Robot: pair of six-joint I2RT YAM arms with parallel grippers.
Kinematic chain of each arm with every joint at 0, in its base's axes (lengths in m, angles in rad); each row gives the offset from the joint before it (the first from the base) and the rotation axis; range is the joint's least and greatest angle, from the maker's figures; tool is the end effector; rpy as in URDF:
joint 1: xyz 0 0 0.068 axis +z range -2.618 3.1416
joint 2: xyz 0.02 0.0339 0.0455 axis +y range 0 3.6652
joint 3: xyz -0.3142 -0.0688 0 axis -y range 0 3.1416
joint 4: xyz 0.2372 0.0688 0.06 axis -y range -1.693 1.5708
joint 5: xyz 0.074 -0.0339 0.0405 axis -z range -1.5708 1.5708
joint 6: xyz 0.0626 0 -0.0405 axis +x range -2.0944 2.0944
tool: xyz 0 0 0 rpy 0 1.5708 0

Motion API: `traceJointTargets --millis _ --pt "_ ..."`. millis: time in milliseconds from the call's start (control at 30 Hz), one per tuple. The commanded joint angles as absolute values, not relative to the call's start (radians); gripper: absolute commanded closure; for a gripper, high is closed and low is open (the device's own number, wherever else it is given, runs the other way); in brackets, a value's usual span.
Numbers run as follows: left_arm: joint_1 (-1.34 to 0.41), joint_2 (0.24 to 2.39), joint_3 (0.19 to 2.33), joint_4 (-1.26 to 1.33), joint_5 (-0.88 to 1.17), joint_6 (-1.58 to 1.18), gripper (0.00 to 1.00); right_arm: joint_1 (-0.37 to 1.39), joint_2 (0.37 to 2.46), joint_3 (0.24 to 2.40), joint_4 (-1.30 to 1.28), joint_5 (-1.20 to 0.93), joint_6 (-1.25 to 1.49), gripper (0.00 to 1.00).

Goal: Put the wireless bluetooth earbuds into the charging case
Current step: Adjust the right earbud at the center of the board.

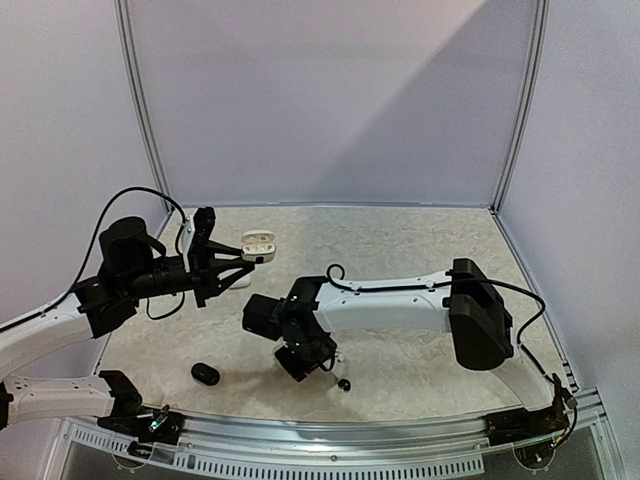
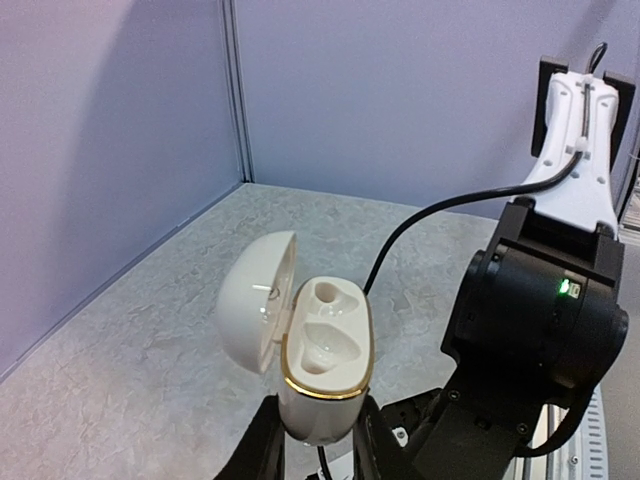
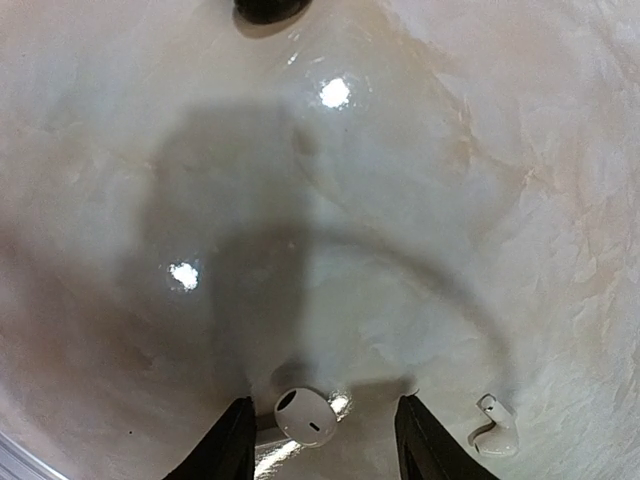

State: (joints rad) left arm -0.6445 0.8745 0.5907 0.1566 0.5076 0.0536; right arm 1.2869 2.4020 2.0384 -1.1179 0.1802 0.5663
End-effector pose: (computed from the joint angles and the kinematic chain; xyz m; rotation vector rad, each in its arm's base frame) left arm 0.1341 -0.1389 0.3294 0.9544 1.4775 -0.8650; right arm 0.1528 0.4838 0.1619 -1.0267 2.7588 -0.0546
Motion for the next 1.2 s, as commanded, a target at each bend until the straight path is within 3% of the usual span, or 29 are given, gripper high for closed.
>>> traceJointTargets --millis 0,500,1167 --pt "-0.66 0.863 0.578 0.153 0.5 0.072 1.0 1.301 2.369 1.977 -1.128 0.185 0.551 0.52" --pt "-0.661 0.866 0.581 0.143 0.498 0.089 1.0 1.288 2.347 2.011 -1.027 0.134 0.451 0.5" --pt "-0.661 0.867 0.58 0.144 0.495 0.09 1.0 1.267 2.407 2.045 -1.093 0.138 0.536 0.8"
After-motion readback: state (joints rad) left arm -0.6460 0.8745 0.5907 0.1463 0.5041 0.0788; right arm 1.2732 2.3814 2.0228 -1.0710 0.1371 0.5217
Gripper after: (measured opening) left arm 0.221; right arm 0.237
